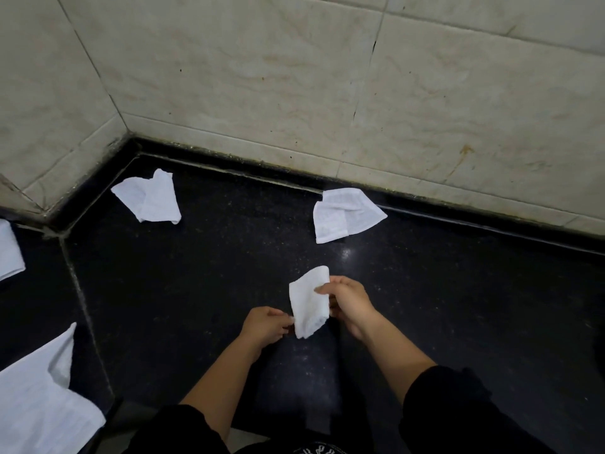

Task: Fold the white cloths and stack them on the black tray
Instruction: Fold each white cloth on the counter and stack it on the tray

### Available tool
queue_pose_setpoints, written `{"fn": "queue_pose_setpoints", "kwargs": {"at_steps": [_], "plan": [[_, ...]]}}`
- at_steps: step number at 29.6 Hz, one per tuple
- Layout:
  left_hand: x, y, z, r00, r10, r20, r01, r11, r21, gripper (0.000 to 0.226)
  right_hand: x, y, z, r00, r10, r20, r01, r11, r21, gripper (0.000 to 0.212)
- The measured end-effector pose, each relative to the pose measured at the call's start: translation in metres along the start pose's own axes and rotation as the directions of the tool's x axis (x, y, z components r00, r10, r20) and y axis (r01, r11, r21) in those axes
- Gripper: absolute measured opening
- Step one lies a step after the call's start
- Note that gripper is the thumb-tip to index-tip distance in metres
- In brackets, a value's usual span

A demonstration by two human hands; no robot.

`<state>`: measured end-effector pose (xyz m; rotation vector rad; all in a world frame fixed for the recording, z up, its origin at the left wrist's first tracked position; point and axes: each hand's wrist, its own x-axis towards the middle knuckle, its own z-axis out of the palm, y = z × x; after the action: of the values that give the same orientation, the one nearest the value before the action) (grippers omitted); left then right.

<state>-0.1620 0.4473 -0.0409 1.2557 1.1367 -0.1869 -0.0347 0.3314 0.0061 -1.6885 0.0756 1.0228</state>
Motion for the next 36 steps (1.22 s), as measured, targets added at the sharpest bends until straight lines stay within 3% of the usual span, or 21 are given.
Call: {"fn": "queue_pose_setpoints", "kwargs": {"at_steps": [3, 6, 9, 11, 15, 21, 29, 36], "plan": [[-0.009, 0.015, 0.008, 0.994, -0.060, 0.093, 0.082, 0.964, -0.253, 0.039, -0.012, -0.017, 0.003, 0.997, -0.060, 0.051, 0.059, 0.998, 0.013, 0.028], [-0.020, 0.030, 0.019, 0.959, -0.067, 0.275, 0.187, 0.880, -0.438, 0.052, -0.027, -0.033, -0.003, 0.992, -0.104, 0.065, 0.101, 0.994, 0.041, 0.026], [-0.037, 0.051, 0.038, 0.914, 0.040, 0.404, 0.219, 0.789, -0.574, 0.038, -0.043, -0.044, -0.022, 0.990, -0.136, 0.025, 0.134, 0.988, 0.076, 0.027], [-0.044, 0.060, 0.050, 0.904, 0.108, 0.413, 0.191, 0.763, -0.618, 0.028, -0.051, -0.046, -0.037, 0.991, -0.137, -0.010, 0.137, 0.986, 0.096, 0.027], [-0.052, 0.068, 0.086, 0.883, 0.117, 0.454, 0.145, 0.853, -0.502, 0.031, -0.074, -0.036, -0.088, 0.980, -0.143, -0.135, 0.166, 0.971, 0.175, 0.026], [-0.082, 0.069, 0.154, 0.833, 0.180, 0.524, -0.040, 0.963, -0.268, 0.026, -0.113, 0.005, -0.178, 0.958, -0.130, -0.254, 0.197, 0.945, 0.260, 0.028], [-0.146, 0.066, 0.284, 0.807, 0.206, 0.554, -0.146, 0.978, -0.150, 0.024, -0.179, 0.040, -0.311, 0.925, -0.162, -0.343, 0.261, 0.928, 0.266, 0.026], [-0.221, 0.074, 0.422, 0.729, 0.243, 0.640, -0.235, 0.967, -0.098, 0.026, -0.253, 0.055, -0.446, 0.855, -0.191, -0.483, 0.341, 0.908, 0.244, 0.024]]}}
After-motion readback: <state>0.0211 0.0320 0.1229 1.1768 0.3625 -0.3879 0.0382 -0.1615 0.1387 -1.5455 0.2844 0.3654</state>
